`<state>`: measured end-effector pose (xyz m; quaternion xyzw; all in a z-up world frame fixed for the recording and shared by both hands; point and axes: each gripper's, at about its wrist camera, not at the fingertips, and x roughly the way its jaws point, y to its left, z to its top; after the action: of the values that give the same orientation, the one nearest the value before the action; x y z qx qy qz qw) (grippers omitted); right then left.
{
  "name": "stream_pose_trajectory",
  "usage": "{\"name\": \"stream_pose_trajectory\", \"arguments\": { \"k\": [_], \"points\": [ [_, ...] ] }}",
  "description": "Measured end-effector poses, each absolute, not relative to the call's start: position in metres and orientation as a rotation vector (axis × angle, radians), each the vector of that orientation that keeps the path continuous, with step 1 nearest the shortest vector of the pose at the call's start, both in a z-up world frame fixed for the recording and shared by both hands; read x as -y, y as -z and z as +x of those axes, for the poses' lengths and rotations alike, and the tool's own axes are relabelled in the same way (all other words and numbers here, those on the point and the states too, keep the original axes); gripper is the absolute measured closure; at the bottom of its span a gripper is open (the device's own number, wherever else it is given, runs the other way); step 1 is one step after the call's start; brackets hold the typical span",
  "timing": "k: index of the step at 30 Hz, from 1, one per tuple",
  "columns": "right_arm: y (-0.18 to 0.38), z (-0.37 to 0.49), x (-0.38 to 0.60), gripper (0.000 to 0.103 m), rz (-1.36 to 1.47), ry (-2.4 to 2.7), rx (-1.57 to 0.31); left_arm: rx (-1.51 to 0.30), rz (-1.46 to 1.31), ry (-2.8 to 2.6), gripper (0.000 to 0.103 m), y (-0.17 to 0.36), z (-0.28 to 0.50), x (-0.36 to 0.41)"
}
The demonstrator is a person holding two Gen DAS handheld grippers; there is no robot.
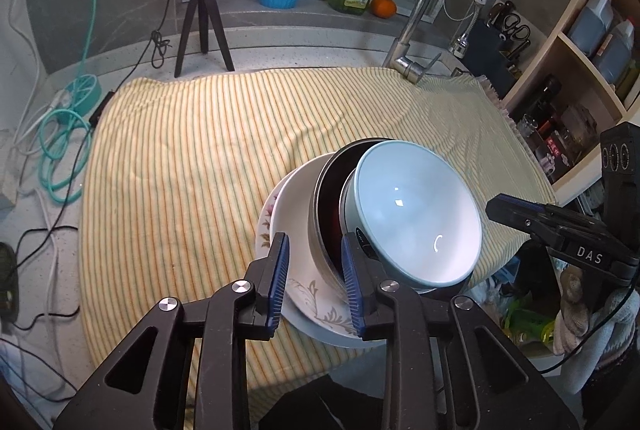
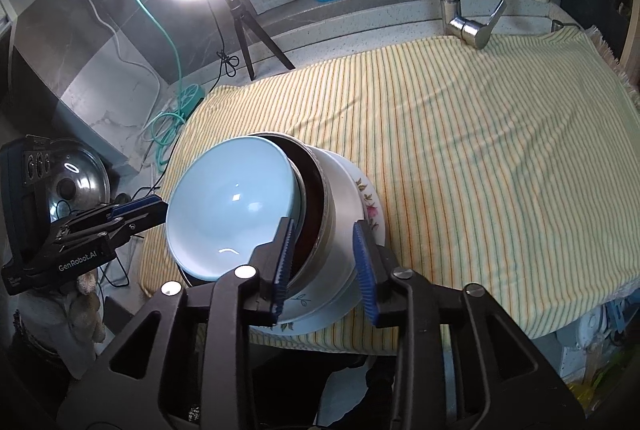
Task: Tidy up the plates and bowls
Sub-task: 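Lower the nested bowls onto the white plate stack with both grippers, then open both grippers and release the steel bowl on the plates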
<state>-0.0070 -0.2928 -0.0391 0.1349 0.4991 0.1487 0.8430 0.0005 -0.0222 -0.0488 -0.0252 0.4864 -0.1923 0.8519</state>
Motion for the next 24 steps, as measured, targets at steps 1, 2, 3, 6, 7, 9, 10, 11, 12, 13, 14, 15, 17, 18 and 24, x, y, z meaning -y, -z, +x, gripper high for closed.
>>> {"name": "stream_pose_trajectory", "arguments": {
  "k": [1,2,3,6,7,9,10,11,12,13,14,15,17,18,24],
  "points": [
    [0.037,-0.008,0.293,0.063,0.278,-0.309,-1.047,-1.016,-0.052,0.401,0.073,0.047,-0.001,0.021],
    [0.034,-0.009,0.292,0.06,0.268,-0.301,-1.038,-1.012,-0.053,0.398,0.07,0.046,-0.001,0.021],
    [0.031,-0.01,0.291,0.059,0.255,-0.294,-1.03,-1.01,-0.056,0.397,0.069,0.046,-0.002,0.02],
    [0.024,-0.011,0.288,0.059,0.213,-0.273,-1.015,-1.008,-0.061,0.394,0.069,0.045,-0.003,0.018],
    [0.022,-0.012,0.287,0.058,0.2,-0.266,-1.009,-1.006,-0.058,0.392,0.069,0.045,-0.003,0.018],
    [0.018,-0.014,0.285,0.054,0.179,-0.256,-0.999,-1.003,-0.051,0.389,0.069,0.044,-0.005,0.017],
    [0.016,-0.015,0.283,0.052,0.171,-0.253,-0.993,-1.002,-0.049,0.388,0.069,0.044,-0.006,0.017],
    [0.013,-0.016,0.282,0.05,0.161,-0.249,-0.986,-1.001,-0.047,0.386,0.069,0.043,-0.006,0.017],
    [0.012,-0.016,0.281,0.048,0.153,-0.247,-0.981,-1.0,-0.046,0.384,0.069,0.043,-0.007,0.017],
    [0.01,-0.016,0.28,0.048,0.144,-0.243,-0.974,-0.999,-0.044,0.382,0.069,0.042,-0.008,0.016],
    [0.008,-0.017,0.278,0.047,0.132,-0.236,-0.966,-0.998,-0.045,0.383,0.068,0.041,-0.008,0.016],
    [0.006,-0.017,0.278,0.046,0.124,-0.234,-0.96,-0.995,-0.047,0.381,0.066,0.041,-0.009,0.016],
    [0.003,-0.018,0.277,0.038,0.116,-0.231,-0.948,-0.988,-0.045,0.379,0.066,0.038,-0.011,0.017],
    [0.002,-0.019,0.276,0.034,0.115,-0.228,-0.942,-0.985,-0.042,0.379,0.065,0.037,-0.011,0.017],
    [-0.001,-0.02,0.274,0.021,0.107,-0.216,-0.924,-0.964,-0.035,0.381,0.052,0.032,-0.014,0.019]
  ]
}}
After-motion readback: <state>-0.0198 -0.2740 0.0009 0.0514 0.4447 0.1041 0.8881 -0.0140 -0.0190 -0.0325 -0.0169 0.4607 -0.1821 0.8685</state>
